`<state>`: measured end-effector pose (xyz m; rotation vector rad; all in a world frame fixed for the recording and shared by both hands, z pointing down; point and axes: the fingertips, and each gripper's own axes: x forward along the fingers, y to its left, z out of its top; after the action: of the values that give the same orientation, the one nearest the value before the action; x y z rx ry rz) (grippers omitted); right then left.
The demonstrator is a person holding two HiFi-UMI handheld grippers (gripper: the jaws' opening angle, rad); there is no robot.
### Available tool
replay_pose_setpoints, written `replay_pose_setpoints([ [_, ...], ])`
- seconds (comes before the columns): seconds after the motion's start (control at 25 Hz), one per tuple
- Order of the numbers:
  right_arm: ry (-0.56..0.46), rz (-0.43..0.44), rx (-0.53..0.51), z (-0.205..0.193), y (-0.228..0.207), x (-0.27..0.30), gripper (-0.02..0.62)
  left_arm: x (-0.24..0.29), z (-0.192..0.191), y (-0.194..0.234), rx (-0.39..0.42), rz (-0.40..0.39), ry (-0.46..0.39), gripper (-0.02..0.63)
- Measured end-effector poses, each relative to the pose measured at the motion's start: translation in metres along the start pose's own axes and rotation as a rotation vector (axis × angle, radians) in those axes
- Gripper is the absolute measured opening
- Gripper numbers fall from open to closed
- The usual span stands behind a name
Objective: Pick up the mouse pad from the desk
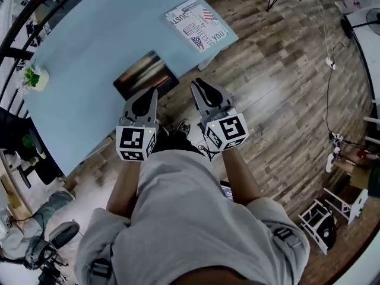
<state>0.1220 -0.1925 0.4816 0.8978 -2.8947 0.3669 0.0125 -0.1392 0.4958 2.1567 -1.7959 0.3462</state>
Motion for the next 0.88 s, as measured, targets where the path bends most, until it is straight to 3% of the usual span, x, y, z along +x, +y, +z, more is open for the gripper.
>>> replay_pose_setpoints([
  [0.4, 0.120, 0.080, 0.013, -0.046, 0.019, 0.033, 0.056, -0.004, -0.053, 0.025, -0.027, 0.039, 0.119, 0.012],
  [0.88, 0.278, 0.102, 0.104, -0.136, 0.021, 0.048, 0.057, 0.016, -0.129, 0.042, -0.003, -0.017, 0.328, 0.012],
])
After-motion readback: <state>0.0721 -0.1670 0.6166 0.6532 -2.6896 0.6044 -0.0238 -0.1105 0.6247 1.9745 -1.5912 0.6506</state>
